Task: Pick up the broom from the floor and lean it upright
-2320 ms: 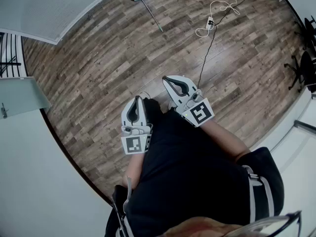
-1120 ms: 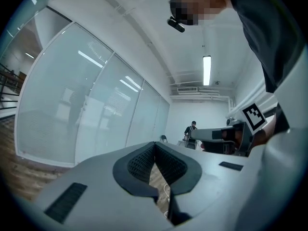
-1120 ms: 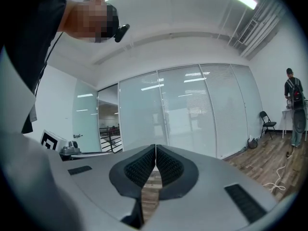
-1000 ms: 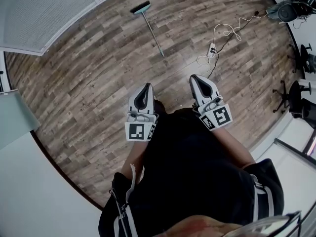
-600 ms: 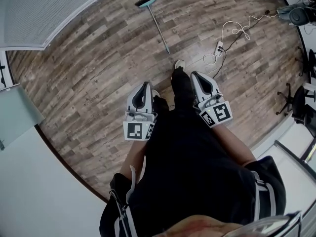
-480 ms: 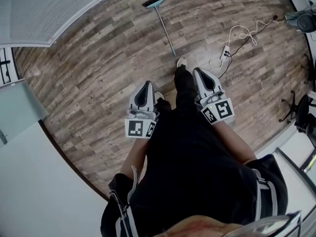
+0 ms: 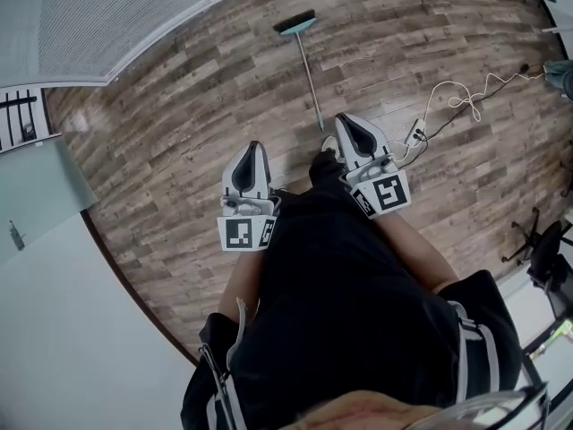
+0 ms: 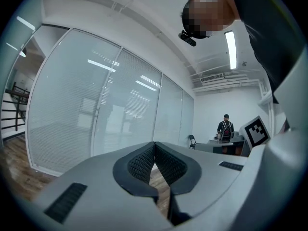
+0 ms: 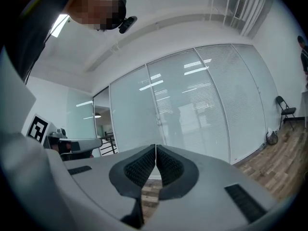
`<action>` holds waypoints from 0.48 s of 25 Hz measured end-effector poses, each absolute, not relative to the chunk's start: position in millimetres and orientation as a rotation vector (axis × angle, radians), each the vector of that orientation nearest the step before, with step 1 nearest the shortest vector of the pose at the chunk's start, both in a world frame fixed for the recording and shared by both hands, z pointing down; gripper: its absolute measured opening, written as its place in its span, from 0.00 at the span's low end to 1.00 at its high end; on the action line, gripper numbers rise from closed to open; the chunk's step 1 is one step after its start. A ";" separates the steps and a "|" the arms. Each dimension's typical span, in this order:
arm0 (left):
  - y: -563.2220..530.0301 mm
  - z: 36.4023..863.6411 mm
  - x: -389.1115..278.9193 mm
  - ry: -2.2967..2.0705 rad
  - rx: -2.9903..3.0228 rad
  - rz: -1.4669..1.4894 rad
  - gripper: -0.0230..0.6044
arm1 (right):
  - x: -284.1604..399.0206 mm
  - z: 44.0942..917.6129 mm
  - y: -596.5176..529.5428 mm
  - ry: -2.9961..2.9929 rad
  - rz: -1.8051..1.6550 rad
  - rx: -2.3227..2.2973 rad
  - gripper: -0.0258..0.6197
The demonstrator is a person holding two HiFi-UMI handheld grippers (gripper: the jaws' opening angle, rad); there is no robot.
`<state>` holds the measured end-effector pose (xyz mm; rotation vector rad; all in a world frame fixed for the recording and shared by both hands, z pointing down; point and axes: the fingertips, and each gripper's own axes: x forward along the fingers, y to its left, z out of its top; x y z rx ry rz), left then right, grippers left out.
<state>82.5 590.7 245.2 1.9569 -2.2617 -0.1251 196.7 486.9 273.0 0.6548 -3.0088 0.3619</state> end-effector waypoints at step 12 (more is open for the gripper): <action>483.3 274.1 67.3 -2.190 2.006 -0.157 0.07 | 189.0 349.2 393.8 -2.863 0.497 0.773 0.07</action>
